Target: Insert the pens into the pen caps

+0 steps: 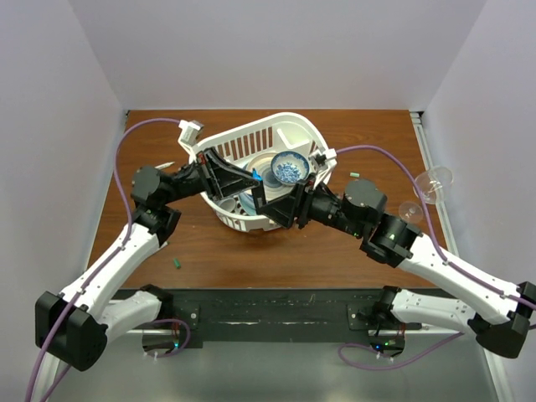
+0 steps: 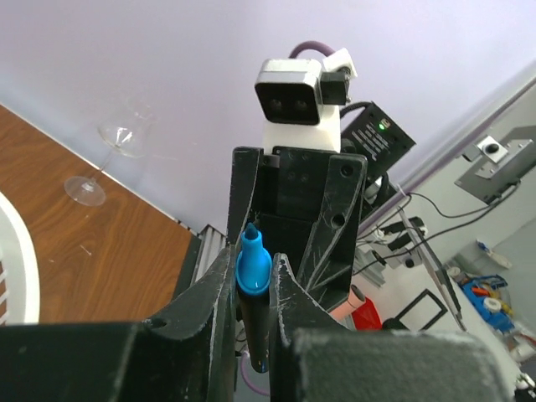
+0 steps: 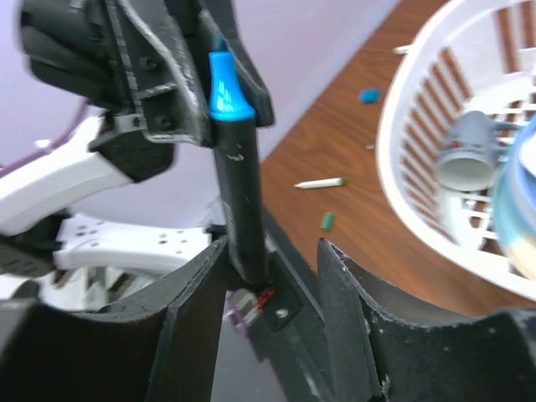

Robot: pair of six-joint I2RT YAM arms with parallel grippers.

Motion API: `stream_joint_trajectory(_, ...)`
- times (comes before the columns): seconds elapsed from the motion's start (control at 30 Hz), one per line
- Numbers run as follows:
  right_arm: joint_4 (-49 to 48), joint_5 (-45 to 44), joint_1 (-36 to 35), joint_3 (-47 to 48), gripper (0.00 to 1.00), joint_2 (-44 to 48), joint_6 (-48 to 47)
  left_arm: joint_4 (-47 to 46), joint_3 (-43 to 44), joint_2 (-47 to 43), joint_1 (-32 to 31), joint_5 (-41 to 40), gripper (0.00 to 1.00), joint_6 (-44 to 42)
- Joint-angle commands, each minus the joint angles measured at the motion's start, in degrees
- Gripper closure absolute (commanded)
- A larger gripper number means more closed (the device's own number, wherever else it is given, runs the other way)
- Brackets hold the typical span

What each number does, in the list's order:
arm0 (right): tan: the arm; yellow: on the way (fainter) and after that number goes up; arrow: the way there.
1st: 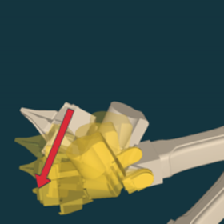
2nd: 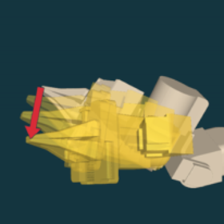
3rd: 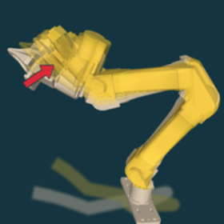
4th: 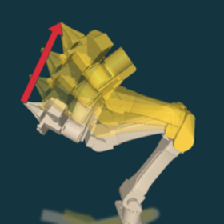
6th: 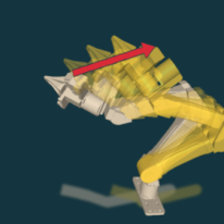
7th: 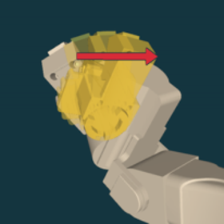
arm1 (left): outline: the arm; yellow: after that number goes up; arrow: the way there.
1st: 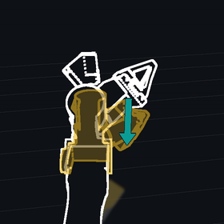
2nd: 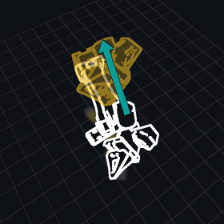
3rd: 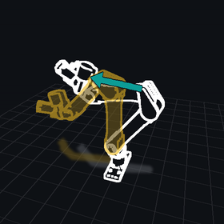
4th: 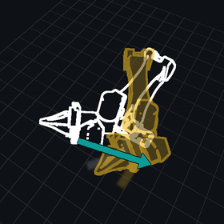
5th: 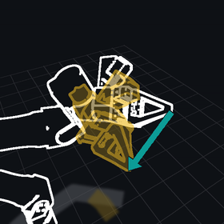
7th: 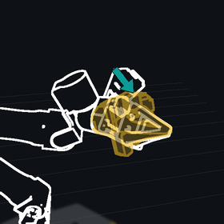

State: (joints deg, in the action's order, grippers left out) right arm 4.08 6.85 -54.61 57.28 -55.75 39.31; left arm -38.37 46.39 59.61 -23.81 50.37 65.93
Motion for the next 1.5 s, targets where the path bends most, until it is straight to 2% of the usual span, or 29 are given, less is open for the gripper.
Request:
stream_joint_trajectory(0.0,-8.02,7.82,0.47,-0.32,0.53,-0.06,4.28,-9.00,-0.95,-0.99,-0.18,4.02,1.00,3.94)
stream_joint_trajectory(0.23,-12.94,12.48,0.56,-0.50,0.62,-2.70,7.62,-9.35,-1.92,-1.69,-0.18,5.53,1.00,3.85)
stream_joint_trajectory(0.4,-12.69,14.33,0.47,-0.85,0.65,-3.49,8.24,-9.88,-1.83,-1.26,-0.18,6.23,1.00,4.64)
stream_joint_trajectory(0.57,-12.25,14.59,0.56,-1.47,0.82,-3.23,8.06,-9.97,-1.66,-0.73,-0.18,6.85,1.00,4.73)
stream_joint_trajectory(0.63,-11.03,14.16,0.56,-1.47,0.84,-3.14,7.36,-9.19,-1.39,-0.47,-0.18,7.02,1.00,4.73)
stream_joint_trajectory(0.73,-9.35,13.54,0.47,-1.64,0.98,-2.70,6.75,-5.60,0.19,0.67,-0.09,7.72,1.00,3.42)
stream_joint_trajectory(0.77,-8.83,12.49,0.56,-1.38,1.00,-2.44,6.66,-4.01,1.50,1.03,-0.01,7.64,0.96,1.94)
stream_joint_trajectory(0.8,-7.78,11.87,0.47,-1.29,1.00,-2.18,6.48,-2.43,2.03,1.12,0.08,7.38,0.88,1.05)
stream_joint_trajectory(0.83,-7.59,11.26,0.47,-1.29,1.00,-1.91,6.39,1.07,2.65,1.20,0.17,7.03,0.54,0.08)
stream_joint_trajectory(0.87,-7.33,10.21,0.47,-1.20,1.00,-1.21,6.13,3.19,3.78,0.86,0.69,5.98,0.41,-2.10)
stream_joint_trajectory(0.93,-5.93,8.71,0.56,-1.03,1.00,-0.51,4.90,9.76,5.11,0.33,1.31,4.57,0.25,-4.66)
stream_joint_trajectory(1.07,-2.77,5.37,0.56,-0.67,1.00,1.43,3.14,21.29,10.36,-1.08,4.73,0.88,0.09,-12.46)
stream_joint_trajectory(1.17,-1.09,3.26,0.56,-0.67,1.00,3.18,2.27,34.20,15.46,-1.78,8.95,-4.65,0.08,-19.40)
stream_joint_trajectory(1.2,-0.65,2.82,0.56,-0.59,1.00,3.62,1.74,37.98,16.88,-1.87,10.26,-10.15,0.09,-21.09)
stream_joint_trajectory(1.23,0.48,1.51,0.56,-0.50,1.00,4.50,1.39,47.68,18.28,-1.96,12.71,-14.55,0.08,-22.67)
stream_joint_trajectory(1.27,1.19,0.89,0.56,-0.32,1.00,5.03,1.04,52.82,21.34,-1.44,13.52,-20.51,0.08,-24.60)
stream_joint_trajectory(1.3,2.33,0.19,0.56,-0.41,1.00,5.56,0.60,57.74,22.85,-1.00,14.40,-34.50,0.10,-24.80)
stream_joint_trajectory(1.33,2.77,-1.13,0.56,-0.41,1.00,6.60,0.33,65.71,23.91,-0.47,15.71,-41.25,0.15,-24.28)
stream_joint_trajectory(1.37,3.13,-1.66,0.56,-0.50,1.00,7.14,-0.02,68.92,25.31,0.41,16.51,-52.80,0.18,-20.70)
stream_joint_trajectory(1.47,4.80,-2.28,0.56,-0.15,1.00,8.46,-1.34,74.14,25.16,1.12,20.46,-61.76,0.22,-15.59)
